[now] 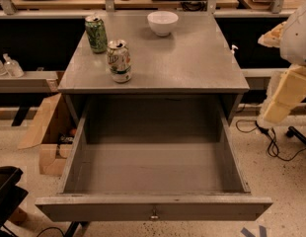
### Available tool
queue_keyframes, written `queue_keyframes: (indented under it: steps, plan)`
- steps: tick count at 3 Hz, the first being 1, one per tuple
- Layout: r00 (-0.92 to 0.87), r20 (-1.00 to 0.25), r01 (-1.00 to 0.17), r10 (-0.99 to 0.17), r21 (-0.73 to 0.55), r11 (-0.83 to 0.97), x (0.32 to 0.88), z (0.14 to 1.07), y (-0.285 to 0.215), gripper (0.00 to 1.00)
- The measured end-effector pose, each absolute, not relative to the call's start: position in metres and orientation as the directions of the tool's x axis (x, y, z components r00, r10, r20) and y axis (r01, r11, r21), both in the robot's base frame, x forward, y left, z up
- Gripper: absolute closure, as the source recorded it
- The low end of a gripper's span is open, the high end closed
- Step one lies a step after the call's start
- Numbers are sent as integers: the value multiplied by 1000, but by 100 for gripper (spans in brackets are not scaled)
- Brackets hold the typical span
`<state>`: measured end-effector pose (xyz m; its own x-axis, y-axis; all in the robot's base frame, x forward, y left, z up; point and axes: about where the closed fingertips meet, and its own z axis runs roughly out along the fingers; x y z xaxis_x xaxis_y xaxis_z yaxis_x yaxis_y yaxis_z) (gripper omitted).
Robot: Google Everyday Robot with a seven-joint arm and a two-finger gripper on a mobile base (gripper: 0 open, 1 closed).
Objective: Place 7up can into top drawer
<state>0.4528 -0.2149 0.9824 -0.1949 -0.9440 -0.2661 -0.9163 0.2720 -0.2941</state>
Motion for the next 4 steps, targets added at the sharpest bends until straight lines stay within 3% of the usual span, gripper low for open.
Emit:
queue_keyframes:
  steps: [2, 4]
  plan:
    - [-90, -605, -864, -791, -348, 364, 560, 997, -192, 0]
    - [65, -916, -845, -395, -261, 467, 604, 1002, -95, 0]
